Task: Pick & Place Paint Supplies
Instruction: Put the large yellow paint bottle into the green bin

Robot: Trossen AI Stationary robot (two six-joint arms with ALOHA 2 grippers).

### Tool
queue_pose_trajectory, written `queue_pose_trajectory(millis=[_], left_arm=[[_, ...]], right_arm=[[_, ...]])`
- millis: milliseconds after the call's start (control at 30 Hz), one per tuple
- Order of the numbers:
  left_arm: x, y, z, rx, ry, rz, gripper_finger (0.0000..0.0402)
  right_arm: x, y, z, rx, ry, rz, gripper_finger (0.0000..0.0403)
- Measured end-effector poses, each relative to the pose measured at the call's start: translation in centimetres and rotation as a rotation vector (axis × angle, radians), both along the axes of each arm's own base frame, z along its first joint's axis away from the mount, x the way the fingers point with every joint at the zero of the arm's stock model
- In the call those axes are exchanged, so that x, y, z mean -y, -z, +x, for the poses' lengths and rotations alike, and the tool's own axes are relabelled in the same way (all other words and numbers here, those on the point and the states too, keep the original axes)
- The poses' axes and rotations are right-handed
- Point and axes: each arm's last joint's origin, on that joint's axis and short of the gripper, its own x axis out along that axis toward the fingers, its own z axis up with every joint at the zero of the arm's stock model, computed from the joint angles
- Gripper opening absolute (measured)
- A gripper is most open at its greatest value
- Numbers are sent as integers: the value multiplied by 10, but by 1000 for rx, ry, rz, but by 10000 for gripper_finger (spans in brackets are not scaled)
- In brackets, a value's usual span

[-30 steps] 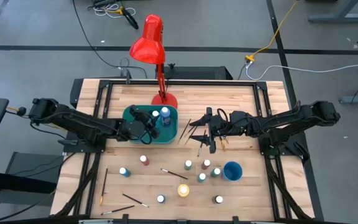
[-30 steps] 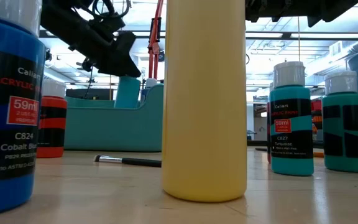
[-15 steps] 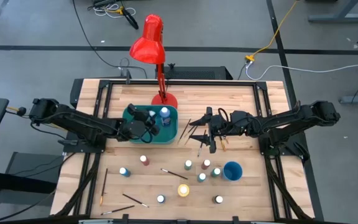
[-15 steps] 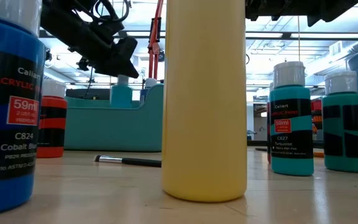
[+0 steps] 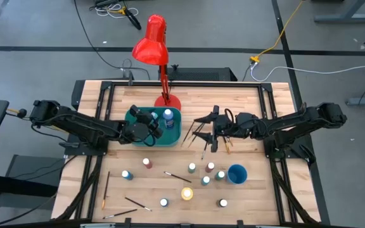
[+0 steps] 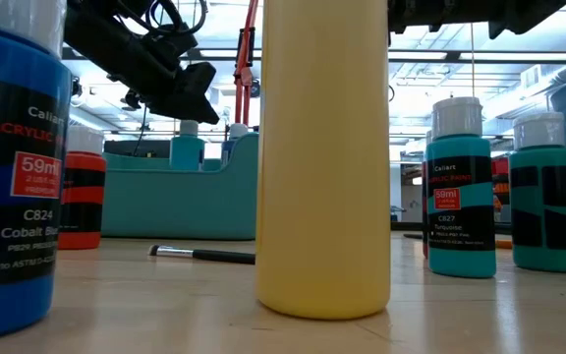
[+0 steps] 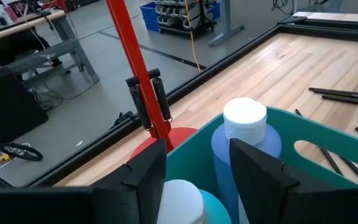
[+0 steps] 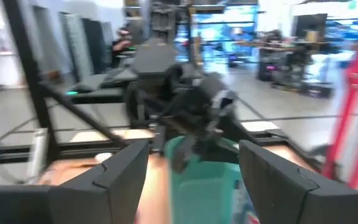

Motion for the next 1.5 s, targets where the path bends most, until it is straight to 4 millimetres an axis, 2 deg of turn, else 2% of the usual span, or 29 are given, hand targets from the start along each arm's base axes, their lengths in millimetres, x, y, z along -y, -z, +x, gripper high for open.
queue_pose_trajectory(millis=[233, 400, 767, 967, 1233, 1367, 1500], left_arm=[[1, -2, 0, -26, 45, 6, 183], [2, -15, 6, -24, 63, 33, 187], [12, -48, 20, 1, 215, 51, 252], [39, -74, 24, 34, 326, 96, 258], [77, -98, 18, 92, 370, 131, 258], [100, -109, 10, 134, 414, 127, 258], [124, -120, -2, 171, 444, 128, 258]], right_arm=[[1, 1, 0, 9, 46, 115, 256], [1, 1, 0, -4, 22, 90, 256], [-6, 4, 0, -37, -197, 78, 256], [-7, 5, 0, -53, -242, 38, 256], [-17, 6, -2, -55, -435, 17, 256], [-31, 13, 1, -79, -483, 42, 256], [-54, 25, 7, -87, -550, 55, 256]])
